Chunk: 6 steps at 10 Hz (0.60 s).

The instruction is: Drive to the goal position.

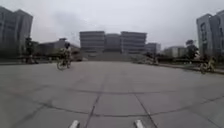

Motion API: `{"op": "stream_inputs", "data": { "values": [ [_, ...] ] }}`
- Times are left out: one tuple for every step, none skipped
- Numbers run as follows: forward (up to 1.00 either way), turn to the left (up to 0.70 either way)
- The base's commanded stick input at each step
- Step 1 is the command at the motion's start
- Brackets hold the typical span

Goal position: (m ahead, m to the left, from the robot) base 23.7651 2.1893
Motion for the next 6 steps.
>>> {"op": "stream_inputs", "data": {
  "values": [
    [1.0,-0.01],
    [1.0,0.0],
    [1.0,0.0],
    [1.0,-0.4],
    [1.0,-0.4],
    [1.0,-0.4]
  ]
}}
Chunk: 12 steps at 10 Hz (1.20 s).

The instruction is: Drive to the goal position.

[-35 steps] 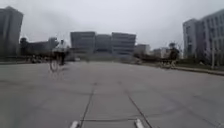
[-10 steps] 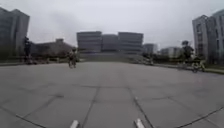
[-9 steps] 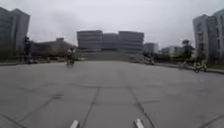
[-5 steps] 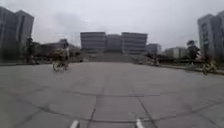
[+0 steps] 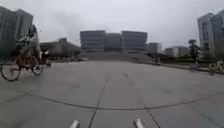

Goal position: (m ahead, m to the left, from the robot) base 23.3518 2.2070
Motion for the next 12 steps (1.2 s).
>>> {"op": "stream_inputs", "data": {
  "values": [
    [1.0,-0.4],
    [1.0,-0.4],
    [1.0,-0.01],
    [1.0,0.0],
    [1.0,0.0],
    [1.0,0.0],
    [1.0,-0.03],
    [1.0,-0.4],
    [1.0,-0.4],
    [1.0,-0.31],
    [1.0,-0.06],
    [1.0,0.0]
  ]
}}
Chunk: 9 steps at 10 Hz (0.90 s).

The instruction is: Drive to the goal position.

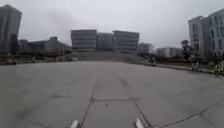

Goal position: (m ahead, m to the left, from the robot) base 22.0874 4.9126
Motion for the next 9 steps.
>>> {"op": "stream_inputs", "data": {
  "values": [
    [1.0,-0.04],
    [1.0,-0.23],
    [1.0,-0.36],
    [1.0,-0.4],
    [1.0,-0.4],
    [1.0,-0.4],
    [1.0,-0.05],
    [1.0,0.0],
    [1.0,0.0]
  ]
}}
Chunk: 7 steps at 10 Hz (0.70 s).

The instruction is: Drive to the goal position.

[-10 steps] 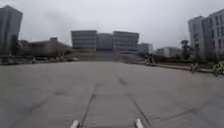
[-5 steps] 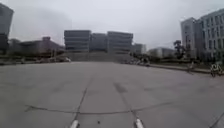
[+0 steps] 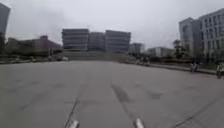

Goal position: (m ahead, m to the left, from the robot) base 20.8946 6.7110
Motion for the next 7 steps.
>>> {"op": "stream_inputs", "data": {
  "values": [
    [1.0,0.0],
    [1.0,0.0],
    [1.0,0.0],
    [1.0,0.0],
    [1.0,0.0],
    [1.0,0.0],
    [1.0,0.0]
  ]
}}
